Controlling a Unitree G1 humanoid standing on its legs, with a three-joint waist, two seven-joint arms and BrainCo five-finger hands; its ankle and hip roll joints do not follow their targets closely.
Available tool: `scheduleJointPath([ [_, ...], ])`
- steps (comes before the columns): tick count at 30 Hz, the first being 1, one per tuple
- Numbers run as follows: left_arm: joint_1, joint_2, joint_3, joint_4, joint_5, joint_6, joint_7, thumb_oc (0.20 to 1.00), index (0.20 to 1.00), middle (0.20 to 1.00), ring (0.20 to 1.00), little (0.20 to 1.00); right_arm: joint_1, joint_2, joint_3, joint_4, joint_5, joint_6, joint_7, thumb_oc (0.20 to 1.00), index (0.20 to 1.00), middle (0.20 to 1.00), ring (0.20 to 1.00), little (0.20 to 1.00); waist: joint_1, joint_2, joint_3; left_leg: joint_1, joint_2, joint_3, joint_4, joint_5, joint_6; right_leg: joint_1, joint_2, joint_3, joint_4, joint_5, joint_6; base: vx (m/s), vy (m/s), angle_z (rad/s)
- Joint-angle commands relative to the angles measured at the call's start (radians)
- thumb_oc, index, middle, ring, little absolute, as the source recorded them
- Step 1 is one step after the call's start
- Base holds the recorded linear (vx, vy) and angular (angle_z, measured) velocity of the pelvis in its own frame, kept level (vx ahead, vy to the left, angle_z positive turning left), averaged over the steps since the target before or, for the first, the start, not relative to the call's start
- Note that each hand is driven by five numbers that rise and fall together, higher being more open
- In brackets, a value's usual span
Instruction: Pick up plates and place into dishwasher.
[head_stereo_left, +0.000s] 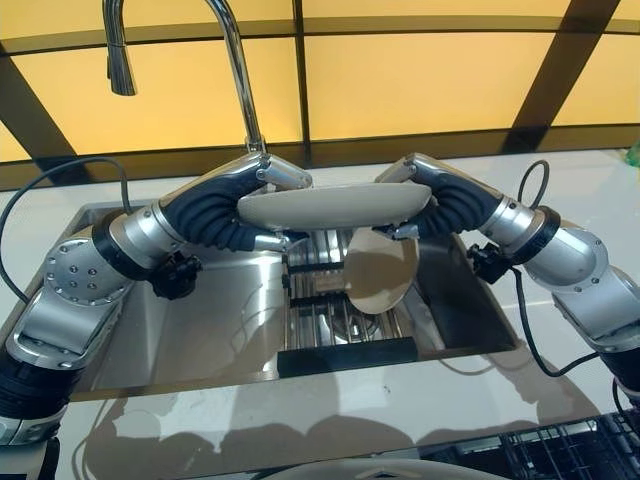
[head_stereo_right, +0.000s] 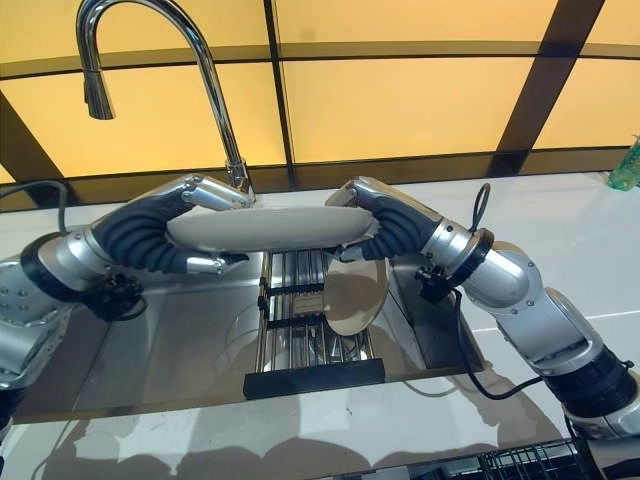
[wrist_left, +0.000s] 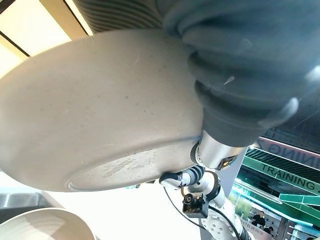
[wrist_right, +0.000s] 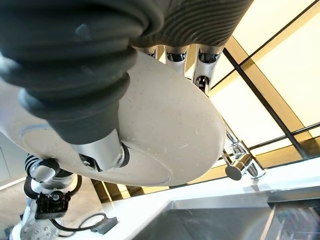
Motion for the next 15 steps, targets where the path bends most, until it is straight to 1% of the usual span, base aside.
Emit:
scheduleJointPath([
  [1, -0.101, -0.046, -0.049, -0.01, -0.066, -0.063, -0.001, 0.2, 0.2, 0.2, 0.2, 0.2, -0.018, 0.047, -0.007, 0.033, 0.082, -0.021, -0.053, 0.2, 0.2, 0.2, 0.2, 0.2, 0.001, -0.001, -0.087, -0.003, -0.019, -0.027, 0.016, -0.095, 0.026, -0.062, 0.004, 0.003, 0.046, -0.006, 0.035, 0.0, 0.0, 0.0],
  [3, -0.105, -0.064, -0.052, -0.01, -0.056, -0.058, 0.0, 0.2, 0.2, 0.2, 0.2, 0.2, -0.011, 0.08, -0.012, 0.04, 0.115, -0.038, -0.06, 0.2, 0.2, 0.2, 0.2, 0.2, 0.002, -0.001, -0.087, -0.003, -0.018, -0.025, 0.015, -0.096, 0.025, -0.061, 0.004, 0.001, 0.044, -0.006, 0.035, 0.0, 0.0, 0.0],
  [6, -0.106, -0.085, -0.052, -0.004, -0.027, -0.055, 0.008, 0.2, 0.2, 0.2, 0.2, 0.2, 0.0, 0.117, -0.023, 0.047, 0.124, -0.061, -0.079, 0.2, 0.2, 0.2, 0.2, 0.2, 0.002, -0.001, -0.086, -0.003, -0.017, -0.023, 0.016, -0.096, 0.025, -0.061, 0.005, -0.002, 0.046, -0.007, 0.034, 0.0, 0.0, 0.0],
  [9, -0.105, -0.095, -0.042, 0.01, 0.01, -0.037, 0.071, 0.2, 0.2, 0.2, 0.2, 0.2, 0.004, 0.146, -0.034, 0.06, 0.119, -0.079, -0.101, 0.2, 0.2, 0.2, 0.2, 0.2, 0.002, -0.002, -0.087, -0.003, -0.015, -0.019, 0.017, -0.096, 0.025, -0.062, 0.007, -0.004, 0.049, -0.01, 0.032, -0.01, -0.005, 0.0],
  [10, -0.101, -0.101, -0.029, 0.019, 0.021, -0.02, 0.118, 0.2, 0.2, 0.2, 0.2, 0.2, 0.012, 0.156, -0.045, 0.065, 0.12, -0.092, -0.116, 0.2, 0.2, 0.2, 0.2, 0.2, 0.003, -0.002, -0.087, -0.01, -0.013, -0.016, 0.021, -0.089, 0.025, -0.069, 0.009, -0.004, 0.051, -0.004, 0.029, -0.04, -0.023, 0.0],
  [11, -0.088, -0.109, -0.01, 0.031, 0.038, -0.008, 0.175, 0.846, 0.846, 0.846, 0.846, 0.846, 0.027, 0.168, -0.062, 0.072, 0.109, -0.11, -0.119, 0.2, 0.2, 0.2, 0.2, 0.2, 0.003, -0.002, -0.088, -0.014, -0.013, -0.016, 0.023, -0.089, 0.025, -0.072, 0.011, -0.003, 0.053, -0.005, 0.027, -0.04, -0.026, 0.0],
  [12, -0.077, -0.114, 0.004, 0.045, 0.047, -0.014, 0.203, 1.0, 1.0, 1.0, 1.0, 1.0, 0.038, 0.171, -0.076, 0.074, 0.105, -0.119, -0.118, 0.2, 0.2, 0.2, 0.2, 0.2, 0.003, -0.003, -0.089, -0.013, -0.012, -0.015, 0.024, -0.09, 0.025, -0.072, 0.012, -0.003, 0.053, -0.005, 0.027, 0.0, 0.0, 0.0],
  [14, -0.053, -0.123, 0.04, 0.063, 0.06, -0.026, 0.269, 1.0, 1.0, 1.0, 1.0, 1.0, 0.063, 0.175, -0.108, 0.078, 0.094, -0.142, -0.121, 0.2, 0.2, 0.2, 0.2, 0.2, 0.002, -0.004, -0.089, -0.013, -0.011, -0.013, 0.025, -0.09, 0.025, -0.071, 0.014, -0.001, 0.052, -0.005, 0.025, -0.01, -0.04, 0.0],
  [15, -0.029, -0.134, 0.071, 0.074, 0.067, -0.042, 0.329, 1.0, 1.0, 1.0, 1.0, 1.0, 0.082, 0.179, -0.135, 0.075, 0.081, -0.152, -0.121, 0.2, 0.2, 0.2, 0.2, 0.2, 0.001, -0.006, -0.088, -0.014, -0.009, -0.013, 0.026, -0.09, 0.025, -0.072, 0.017, 0.001, 0.051, -0.006, 0.023, -0.01, -0.044, -0.01],
])
